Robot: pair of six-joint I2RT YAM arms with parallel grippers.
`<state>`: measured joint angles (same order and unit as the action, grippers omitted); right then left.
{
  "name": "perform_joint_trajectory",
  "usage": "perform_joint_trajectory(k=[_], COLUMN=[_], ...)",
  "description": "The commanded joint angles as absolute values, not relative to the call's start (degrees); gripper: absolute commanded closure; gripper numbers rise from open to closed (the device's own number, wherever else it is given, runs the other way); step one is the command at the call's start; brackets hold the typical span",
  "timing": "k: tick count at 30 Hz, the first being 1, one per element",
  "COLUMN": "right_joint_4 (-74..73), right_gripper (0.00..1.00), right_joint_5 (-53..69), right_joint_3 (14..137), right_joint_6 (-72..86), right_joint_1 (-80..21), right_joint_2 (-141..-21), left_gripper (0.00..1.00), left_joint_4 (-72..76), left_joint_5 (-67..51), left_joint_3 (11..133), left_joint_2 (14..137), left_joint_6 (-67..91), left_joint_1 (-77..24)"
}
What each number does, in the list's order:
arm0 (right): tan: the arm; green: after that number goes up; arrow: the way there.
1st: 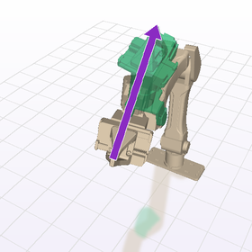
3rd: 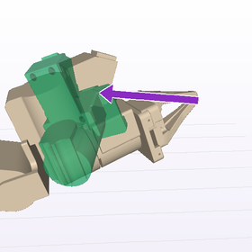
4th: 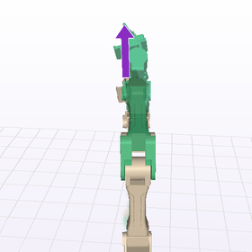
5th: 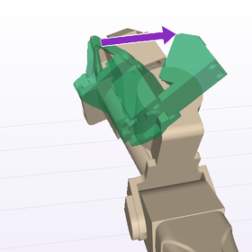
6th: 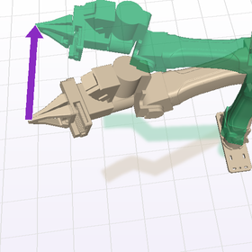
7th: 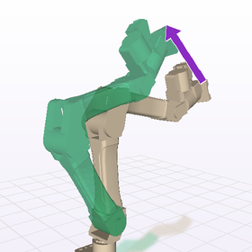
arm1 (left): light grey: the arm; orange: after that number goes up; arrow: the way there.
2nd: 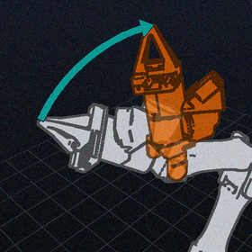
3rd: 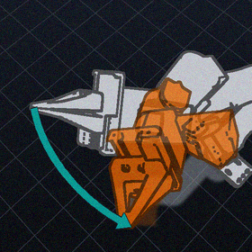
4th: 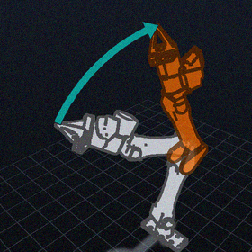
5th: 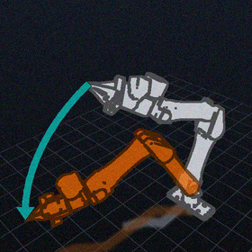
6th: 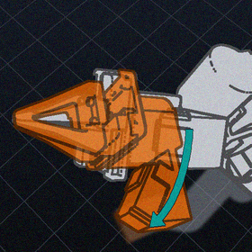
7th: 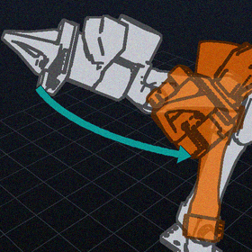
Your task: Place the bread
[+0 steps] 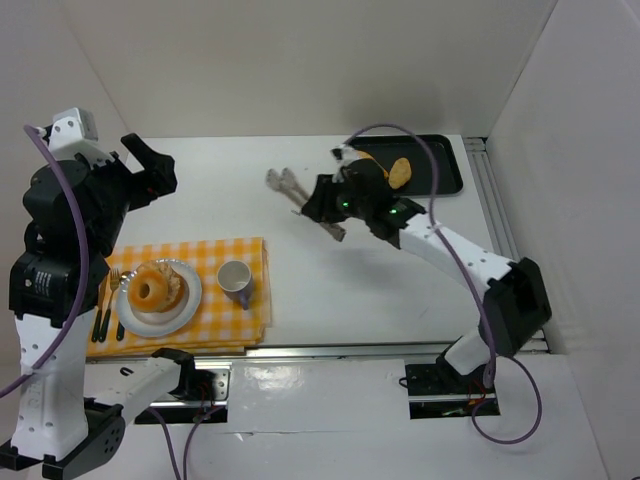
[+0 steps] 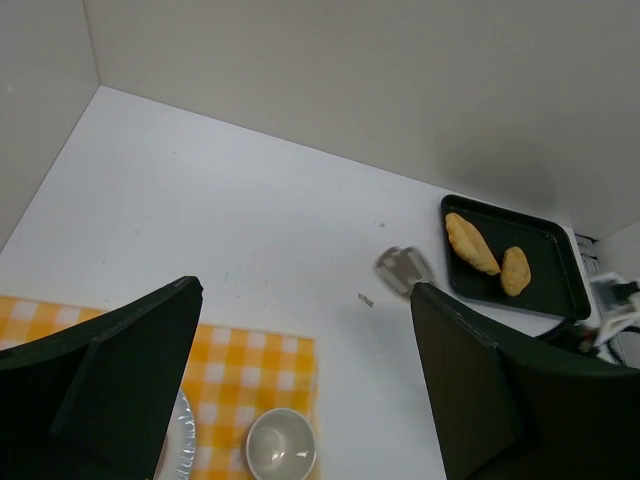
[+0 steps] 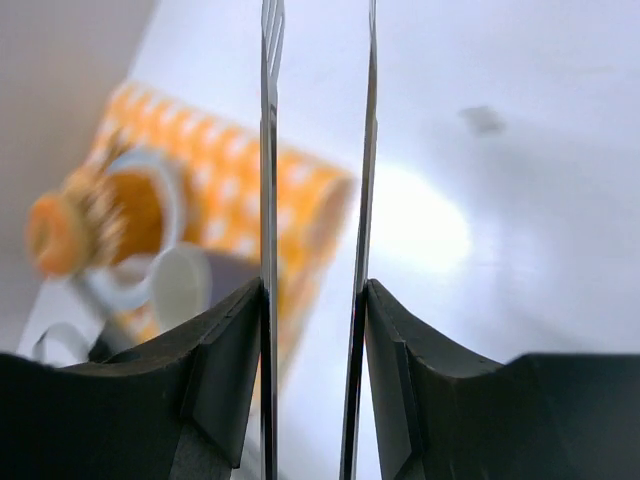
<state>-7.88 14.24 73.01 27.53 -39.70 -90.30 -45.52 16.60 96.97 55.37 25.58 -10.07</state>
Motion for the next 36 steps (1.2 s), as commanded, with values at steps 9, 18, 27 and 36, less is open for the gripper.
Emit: perform_joint_trajectory(k=[9, 18, 27, 36], right_joint_4=[-5.90, -6.13, -24.42, -26.02], right_gripper=[0.49, 0.15, 0.00, 0.00], right_joint_5=[-14.58, -18.81, -26.70, -21.72], right_joint_3=[52.92, 52.89, 68.72, 61.36], right_joint_6=[25.05, 26.45, 30.49, 32.60], right_joint_1=[-32.43, -35.07, -27.97, -15.83], right_joint_2=[-80.24, -87.36, -82.45, -75.59], left_gripper=[0.01, 0.00, 0.00, 0.00], left_joint_4=[-48.42, -49.13, -48.08, -47.46], left_joint_5=[8.71, 0.53, -0.18, 0.35], left_joint_3=[93.87, 89.38, 88.86, 88.24], left_joint_2=[60.98, 66.09, 65.57, 65.57], left_joint_6=[25.05, 26.19, 25.67, 25.14], left_joint_1=[-10.28, -10.28, -10.28, -10.28])
